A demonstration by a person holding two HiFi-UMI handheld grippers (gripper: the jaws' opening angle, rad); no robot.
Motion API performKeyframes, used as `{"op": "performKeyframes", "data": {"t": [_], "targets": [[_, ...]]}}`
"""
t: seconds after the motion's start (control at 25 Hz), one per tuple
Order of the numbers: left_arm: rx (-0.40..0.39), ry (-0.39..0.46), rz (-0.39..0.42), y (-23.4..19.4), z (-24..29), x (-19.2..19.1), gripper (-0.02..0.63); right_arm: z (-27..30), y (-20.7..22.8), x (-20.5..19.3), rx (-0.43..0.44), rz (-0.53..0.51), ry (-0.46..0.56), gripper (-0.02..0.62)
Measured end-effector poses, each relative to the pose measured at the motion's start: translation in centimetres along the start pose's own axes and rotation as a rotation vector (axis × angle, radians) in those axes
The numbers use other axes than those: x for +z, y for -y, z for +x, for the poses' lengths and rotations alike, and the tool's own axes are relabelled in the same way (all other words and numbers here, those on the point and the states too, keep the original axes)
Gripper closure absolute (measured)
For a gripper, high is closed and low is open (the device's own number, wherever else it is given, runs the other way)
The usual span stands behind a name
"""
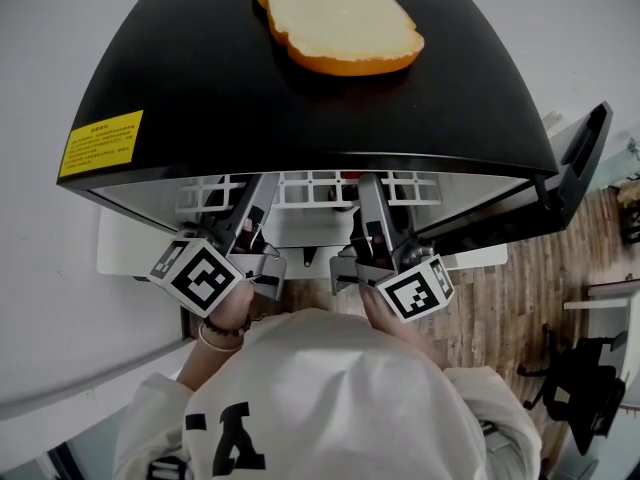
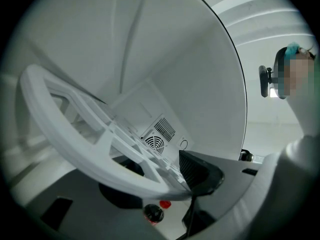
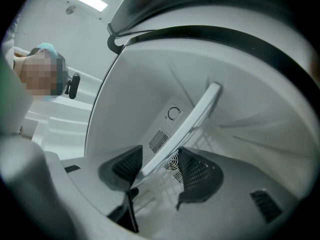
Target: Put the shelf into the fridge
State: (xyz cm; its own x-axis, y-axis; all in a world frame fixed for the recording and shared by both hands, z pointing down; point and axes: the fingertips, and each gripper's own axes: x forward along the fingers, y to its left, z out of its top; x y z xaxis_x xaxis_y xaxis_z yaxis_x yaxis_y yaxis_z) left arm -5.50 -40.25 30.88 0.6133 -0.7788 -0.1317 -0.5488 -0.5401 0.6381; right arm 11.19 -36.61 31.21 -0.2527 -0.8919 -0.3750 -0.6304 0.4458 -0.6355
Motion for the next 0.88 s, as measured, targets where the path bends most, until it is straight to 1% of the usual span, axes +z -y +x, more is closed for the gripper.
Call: {"op": "performKeyframes", "data": {"t": [0.16,0.48,0.64,0.88], "targets": [[0.000,-0.002,-0.001,-0.1,0.0,0.0,0.400,0.0,0.0,0.0,-0.002,0.003,0.001,0.367],[-0.010,0.000,-0.036,-0.2,0.1,-0.2,0.400,0.1,0.1,0.0,-0.010,0.006,0.002,0.368],[-0.011,0.005,-0.037,-0.2,0.3,-0.2,0.400,0.7,-0.6,0.1,0.028,0.003,0.000,0.368],[-0.007,0.002,-0.027,-0.4,0.6,-0.1,0.400,1.0,-0.5,0.1,0.031,-0.002,-0.002,0.368]]}}
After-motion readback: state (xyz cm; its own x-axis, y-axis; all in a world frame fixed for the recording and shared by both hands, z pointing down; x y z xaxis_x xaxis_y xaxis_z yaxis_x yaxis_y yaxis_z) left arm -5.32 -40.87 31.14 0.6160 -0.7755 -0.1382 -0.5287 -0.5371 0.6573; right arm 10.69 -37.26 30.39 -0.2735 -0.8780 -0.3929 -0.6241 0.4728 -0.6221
